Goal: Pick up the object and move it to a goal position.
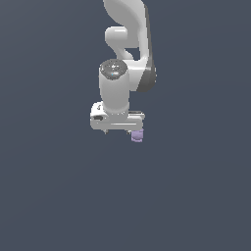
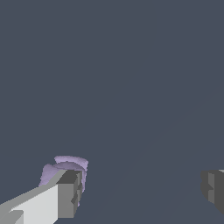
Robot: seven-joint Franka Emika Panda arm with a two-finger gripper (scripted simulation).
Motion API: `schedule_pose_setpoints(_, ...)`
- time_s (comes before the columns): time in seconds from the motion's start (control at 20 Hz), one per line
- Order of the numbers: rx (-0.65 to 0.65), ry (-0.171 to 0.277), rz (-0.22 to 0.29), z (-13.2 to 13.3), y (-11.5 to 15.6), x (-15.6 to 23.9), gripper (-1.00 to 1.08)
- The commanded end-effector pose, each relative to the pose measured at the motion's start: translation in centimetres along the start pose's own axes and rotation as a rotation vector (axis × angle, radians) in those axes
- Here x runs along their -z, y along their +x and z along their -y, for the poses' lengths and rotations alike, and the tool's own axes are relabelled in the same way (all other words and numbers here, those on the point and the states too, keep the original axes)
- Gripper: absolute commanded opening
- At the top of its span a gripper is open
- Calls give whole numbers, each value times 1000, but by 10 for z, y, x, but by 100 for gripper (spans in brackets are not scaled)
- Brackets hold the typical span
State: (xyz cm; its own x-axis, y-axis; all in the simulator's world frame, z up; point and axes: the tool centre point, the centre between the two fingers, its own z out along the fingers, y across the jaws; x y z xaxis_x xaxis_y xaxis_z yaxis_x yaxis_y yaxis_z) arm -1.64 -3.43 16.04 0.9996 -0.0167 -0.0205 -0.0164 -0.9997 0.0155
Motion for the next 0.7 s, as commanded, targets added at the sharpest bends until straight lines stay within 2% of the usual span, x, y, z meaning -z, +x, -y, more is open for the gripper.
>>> schedule_pose_setpoints(0.0, -9, 1, -2, 11, -5, -8, 100)
schedule_pose_setpoints(0.65, -91, 14, -17, 87, -58, -60, 100)
